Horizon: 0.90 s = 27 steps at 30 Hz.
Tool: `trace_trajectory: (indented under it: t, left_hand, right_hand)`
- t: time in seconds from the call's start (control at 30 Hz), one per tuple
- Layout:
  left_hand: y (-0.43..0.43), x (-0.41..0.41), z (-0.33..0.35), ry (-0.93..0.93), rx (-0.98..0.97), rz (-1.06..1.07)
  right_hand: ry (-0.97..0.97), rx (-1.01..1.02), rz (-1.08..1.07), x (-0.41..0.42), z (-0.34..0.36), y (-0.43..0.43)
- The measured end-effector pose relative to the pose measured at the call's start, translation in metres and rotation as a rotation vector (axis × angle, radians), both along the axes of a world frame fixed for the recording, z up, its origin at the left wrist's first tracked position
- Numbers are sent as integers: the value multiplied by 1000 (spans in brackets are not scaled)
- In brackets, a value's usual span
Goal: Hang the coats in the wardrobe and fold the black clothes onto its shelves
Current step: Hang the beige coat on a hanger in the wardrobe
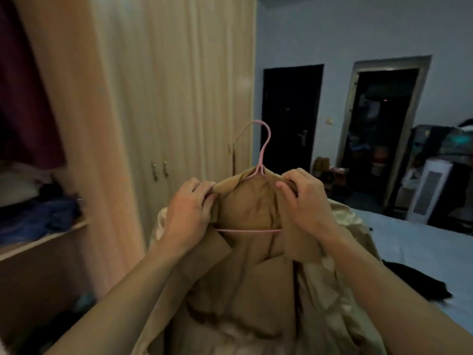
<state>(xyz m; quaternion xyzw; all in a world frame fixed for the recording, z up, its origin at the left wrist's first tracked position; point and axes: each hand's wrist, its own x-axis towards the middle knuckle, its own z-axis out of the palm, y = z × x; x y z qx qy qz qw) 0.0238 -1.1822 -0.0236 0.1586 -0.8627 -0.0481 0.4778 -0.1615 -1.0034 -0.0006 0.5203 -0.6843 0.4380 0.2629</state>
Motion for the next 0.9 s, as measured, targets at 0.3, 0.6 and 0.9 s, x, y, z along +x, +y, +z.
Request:
trace_trajectory:
  t: [0.3, 0.6, 0.9]
  left_hand:
    - [-95, 170, 5, -49, -84, 417]
    - [-203, 307, 13, -167, 14, 646]
    - [-285, 373, 19, -282, 45, 731]
  right_hand:
    - [7, -67, 310, 125, -6, -159]
    - [-96, -64, 617, 236, -9, -349]
    - [-91, -29, 758, 298, -13, -472]
